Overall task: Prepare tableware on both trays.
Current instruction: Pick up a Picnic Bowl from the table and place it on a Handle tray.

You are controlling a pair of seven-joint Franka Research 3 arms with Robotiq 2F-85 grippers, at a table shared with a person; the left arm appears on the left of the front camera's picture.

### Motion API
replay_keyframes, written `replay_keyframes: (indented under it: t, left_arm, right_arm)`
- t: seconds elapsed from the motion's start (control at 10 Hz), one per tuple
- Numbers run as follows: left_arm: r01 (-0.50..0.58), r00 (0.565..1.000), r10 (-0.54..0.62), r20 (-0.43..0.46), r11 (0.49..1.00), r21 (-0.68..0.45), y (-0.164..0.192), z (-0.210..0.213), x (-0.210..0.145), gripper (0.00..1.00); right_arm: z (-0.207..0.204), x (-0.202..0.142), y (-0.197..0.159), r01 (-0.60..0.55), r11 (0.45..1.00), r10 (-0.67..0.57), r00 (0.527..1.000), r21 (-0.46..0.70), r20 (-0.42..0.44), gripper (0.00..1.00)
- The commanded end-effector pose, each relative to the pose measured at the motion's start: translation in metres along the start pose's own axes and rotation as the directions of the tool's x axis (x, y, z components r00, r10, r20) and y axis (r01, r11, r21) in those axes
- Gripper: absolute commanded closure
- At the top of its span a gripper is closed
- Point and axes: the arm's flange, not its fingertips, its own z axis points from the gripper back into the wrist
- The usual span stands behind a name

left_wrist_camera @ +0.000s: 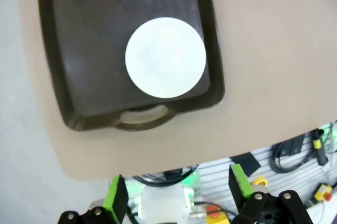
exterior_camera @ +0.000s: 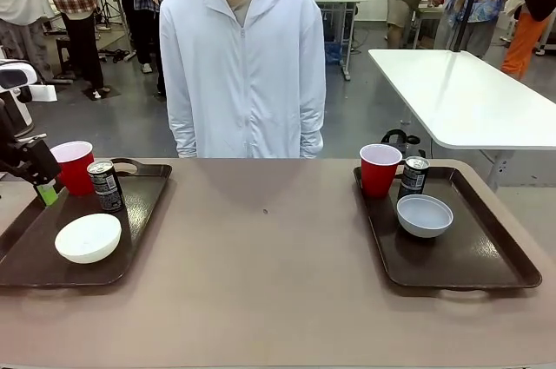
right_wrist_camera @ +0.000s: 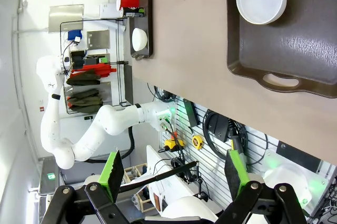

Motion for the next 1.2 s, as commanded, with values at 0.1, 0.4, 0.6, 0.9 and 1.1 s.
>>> replay_keyframes:
  t: [0.1, 0.4, 0.6, 0.9, 1.1]
  left_arm:
    - [0.0, 1.0, 0.0, 0.012, 1.0, 0.002, 0.0, -0.001, 0.003, 0.0]
    - [0.282, 0.959, -0.25, 0.132, 0.827, -0.487, 0.054, 0.001, 0.016, 0.0]
    - [0.414, 0.906, -0.26, 0.333, 0.706, -0.575, 0.106, 0.006, 0.018, 0.0]
    - [0.407, 0.902, -0.066, 0.426, 0.454, -0.793, 0.198, -0.026, 0.025, 0.0]
    - [0.275, 0.954, 0.024, 0.299, 0.33, -0.903, 0.233, -0.048, 0.024, 0.0]
  right_arm:
    - [0.001, 0.001, 0.001, -0.018, 1.0, 0.018, 1.0, 0.022, 0.006, 0.0]
    - [0.001, 0.001, 0.001, -0.018, 1.0, 0.018, 1.0, 0.022, 0.006, 0.0]
    - [0.001, 0.001, 0.001, -0.018, 1.0, 0.018, 1.0, 0.022, 0.006, 0.0]
    - [0.001, 0.001, 0.001, -0.018, 1.0, 0.018, 1.0, 0.022, 0.006, 0.0]
    - [0.001, 0.001, 0.001, -0.018, 1.0, 0.018, 1.0, 0.022, 0.006, 0.0]
